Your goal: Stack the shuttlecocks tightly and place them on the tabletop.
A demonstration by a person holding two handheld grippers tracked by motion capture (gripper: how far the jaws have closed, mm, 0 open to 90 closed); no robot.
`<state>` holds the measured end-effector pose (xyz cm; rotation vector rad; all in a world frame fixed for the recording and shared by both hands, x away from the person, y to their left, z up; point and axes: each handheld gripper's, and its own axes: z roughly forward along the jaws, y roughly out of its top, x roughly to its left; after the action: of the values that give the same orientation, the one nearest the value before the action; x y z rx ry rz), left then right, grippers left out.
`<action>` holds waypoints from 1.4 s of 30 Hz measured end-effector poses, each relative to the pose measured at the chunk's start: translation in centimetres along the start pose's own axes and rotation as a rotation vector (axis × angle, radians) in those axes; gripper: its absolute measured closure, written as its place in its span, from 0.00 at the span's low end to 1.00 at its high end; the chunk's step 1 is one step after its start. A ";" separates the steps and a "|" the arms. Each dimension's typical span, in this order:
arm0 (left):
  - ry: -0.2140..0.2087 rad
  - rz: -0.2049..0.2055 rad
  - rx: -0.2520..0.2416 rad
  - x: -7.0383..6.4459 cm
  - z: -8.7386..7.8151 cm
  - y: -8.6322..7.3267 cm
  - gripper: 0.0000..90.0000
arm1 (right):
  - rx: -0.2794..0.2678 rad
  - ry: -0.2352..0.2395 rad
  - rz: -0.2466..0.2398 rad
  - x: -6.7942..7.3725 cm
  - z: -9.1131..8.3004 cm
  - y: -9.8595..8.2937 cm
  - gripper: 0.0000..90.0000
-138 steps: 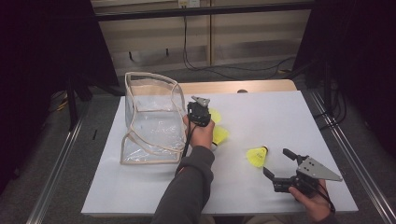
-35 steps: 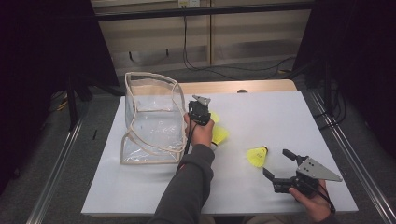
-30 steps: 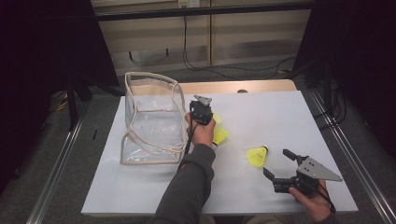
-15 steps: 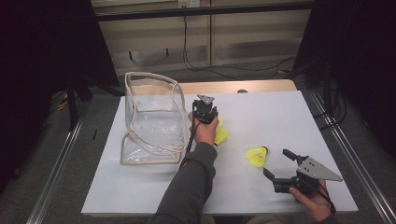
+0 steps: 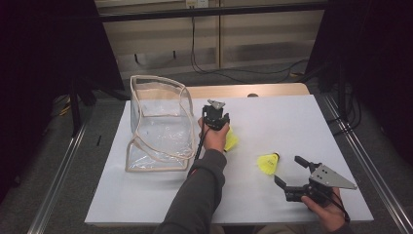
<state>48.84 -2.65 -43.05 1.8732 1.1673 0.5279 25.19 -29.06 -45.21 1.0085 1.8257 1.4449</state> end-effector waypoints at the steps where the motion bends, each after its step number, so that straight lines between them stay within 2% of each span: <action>1: -0.004 0.004 -0.002 0.0 0.0 0.0 0.81 | 0.000 0.000 0.000 0.0 0.0 0.0 0.03; 7: -0.032 0.019 0.005 -0.3 0.0 -0.1 0.79 | 0.001 0.003 0.000 0.0 0.0 0.0 0.03; 12: -0.036 0.006 0.004 -0.2 -0.1 0.0 0.75 | 0.003 0.003 -0.002 0.0 0.0 0.0 0.03; 21: -0.028 -0.009 0.022 0.3 0.2 -0.2 0.74 | 0.002 0.003 -0.002 0.0 0.0 0.0 0.03; 23: -0.022 -0.019 0.019 0.3 0.2 -0.2 0.73 | 0.002 0.003 -0.002 0.0 0.0 0.0 0.03; 28: -0.006 -0.012 0.016 0.5 0.2 -0.1 0.72 | 0.002 0.002 -0.002 0.0 0.0 0.0 0.03; 42: -0.005 -0.032 0.008 0.6 0.2 -0.1 0.67 | 0.002 0.002 -0.003 0.0 0.0 0.0 0.03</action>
<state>49.22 -2.18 -43.26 1.8583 1.1957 0.5014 25.17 -29.03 -45.21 1.0051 1.8302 1.4432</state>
